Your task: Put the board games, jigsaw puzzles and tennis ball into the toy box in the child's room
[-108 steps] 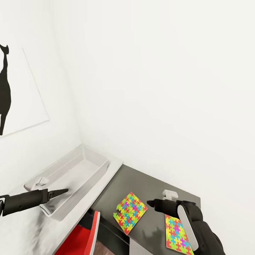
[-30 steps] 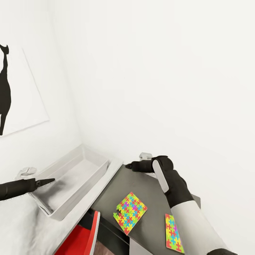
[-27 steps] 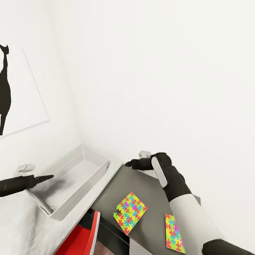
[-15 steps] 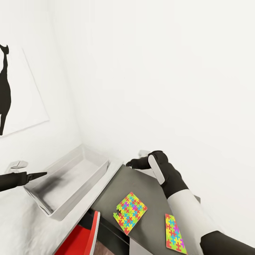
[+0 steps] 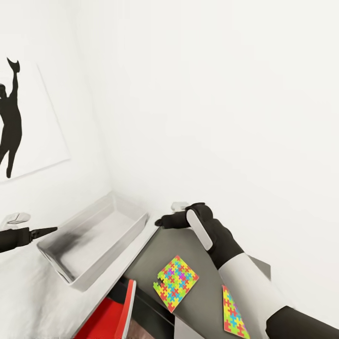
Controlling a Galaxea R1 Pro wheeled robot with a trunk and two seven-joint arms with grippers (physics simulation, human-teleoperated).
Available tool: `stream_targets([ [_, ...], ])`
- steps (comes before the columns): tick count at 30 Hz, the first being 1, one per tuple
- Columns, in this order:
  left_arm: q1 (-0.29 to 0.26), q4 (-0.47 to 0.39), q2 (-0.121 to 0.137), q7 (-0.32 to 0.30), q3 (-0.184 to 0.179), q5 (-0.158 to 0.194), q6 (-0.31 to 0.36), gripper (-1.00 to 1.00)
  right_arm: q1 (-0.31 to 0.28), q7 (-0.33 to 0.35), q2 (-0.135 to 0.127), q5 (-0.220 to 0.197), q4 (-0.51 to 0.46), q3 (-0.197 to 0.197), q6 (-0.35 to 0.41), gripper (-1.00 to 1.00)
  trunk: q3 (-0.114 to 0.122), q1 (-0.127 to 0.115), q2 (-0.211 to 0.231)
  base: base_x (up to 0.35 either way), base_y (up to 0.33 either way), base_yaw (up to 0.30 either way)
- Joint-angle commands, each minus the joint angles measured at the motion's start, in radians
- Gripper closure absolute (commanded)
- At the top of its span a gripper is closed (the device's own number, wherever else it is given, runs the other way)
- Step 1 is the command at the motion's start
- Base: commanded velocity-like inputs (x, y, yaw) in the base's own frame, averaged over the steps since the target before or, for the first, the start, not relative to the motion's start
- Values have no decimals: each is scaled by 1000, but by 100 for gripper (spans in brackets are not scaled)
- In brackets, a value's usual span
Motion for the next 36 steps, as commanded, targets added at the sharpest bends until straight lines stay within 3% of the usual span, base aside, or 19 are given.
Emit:
stream_targets([
  [1,-2,-1,0,-10,1,-9,8,-100,-1,-6,0,-7,-3,3,3,-100,-2,1,-2,0,0,229],
  [19,0,-1,-9,-10,-5,-14,8,-100,0,-5,0,-10,-17,15,0,-100,-2,1,-2,-68,-43,272],
  [30,-1,-1,-21,-7,-17,-14,8,-100,-1,-7,0,-10,-33,22,-10,-100,-2,1,-2,-5,-4,40],
  [36,-3,-1,-48,4,-44,-17,8,-100,-27,-10,0,-12,-31,28,-62,-100,-2,1,-2,0,0,2],
])
